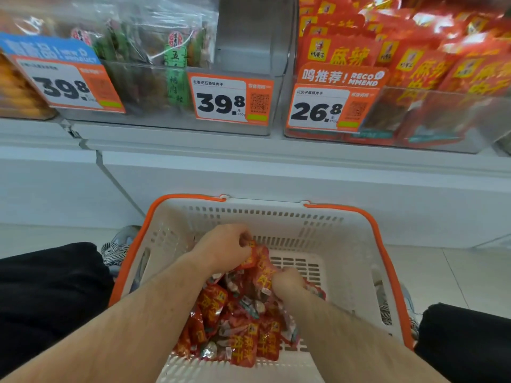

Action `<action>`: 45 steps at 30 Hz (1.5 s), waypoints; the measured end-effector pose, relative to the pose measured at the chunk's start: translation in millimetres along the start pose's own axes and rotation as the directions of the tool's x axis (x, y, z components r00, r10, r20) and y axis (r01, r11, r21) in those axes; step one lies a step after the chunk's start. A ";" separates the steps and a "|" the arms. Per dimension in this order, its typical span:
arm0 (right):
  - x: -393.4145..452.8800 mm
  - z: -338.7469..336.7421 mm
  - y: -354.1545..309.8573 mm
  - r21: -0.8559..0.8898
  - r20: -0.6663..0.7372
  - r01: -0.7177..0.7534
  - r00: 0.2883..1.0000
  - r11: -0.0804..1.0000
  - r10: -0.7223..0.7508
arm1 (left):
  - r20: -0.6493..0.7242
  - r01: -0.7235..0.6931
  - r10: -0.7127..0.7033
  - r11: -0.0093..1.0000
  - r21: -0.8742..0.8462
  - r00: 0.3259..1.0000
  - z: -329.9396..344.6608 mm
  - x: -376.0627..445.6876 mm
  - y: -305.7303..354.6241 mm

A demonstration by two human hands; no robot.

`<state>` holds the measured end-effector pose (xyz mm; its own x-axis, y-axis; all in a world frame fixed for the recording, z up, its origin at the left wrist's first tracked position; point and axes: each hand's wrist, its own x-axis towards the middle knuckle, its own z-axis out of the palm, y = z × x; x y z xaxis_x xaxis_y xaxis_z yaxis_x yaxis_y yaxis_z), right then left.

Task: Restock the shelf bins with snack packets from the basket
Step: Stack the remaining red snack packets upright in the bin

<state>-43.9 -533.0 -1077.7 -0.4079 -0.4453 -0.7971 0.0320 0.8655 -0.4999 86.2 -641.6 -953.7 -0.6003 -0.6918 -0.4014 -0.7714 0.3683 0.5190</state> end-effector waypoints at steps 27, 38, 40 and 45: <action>-258.0 -206.4 -135.3 -0.547 -0.185 0.685 0.461 0.480 -0.868 | -0.327 -0.481 0.353 0.655 -0.582 0.877 -79.7 -52.1 164.0; -280.2 -283.4 -141.9 -0.639 -0.635 0.704 -0.254 0.311 -0.730 | -0.778 -0.420 0.404 0.885 0.200 0.481 -135.2 -7.3 213.5; -272.7 -303.4 -145.3 -0.612 -0.696 0.706 -0.268 0.355 -0.666 | -0.738 -0.280 0.319 0.943 0.183 0.594 -135.1 5.5 210.3; -244.6 -340.5 -162.4 -0.558 -0.771 0.646 -0.171 0.521 -0.614 | -0.729 -0.187 0.280 0.960 0.208 0.624 -126.8 17.3 202.4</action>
<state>-260.0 -486.5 -686.2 -0.6534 -0.2783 0.7040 -0.7558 0.2918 -0.5862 -53.5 -657.7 -759.9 -0.4367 -0.7817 0.4453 -0.6720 0.6125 0.4162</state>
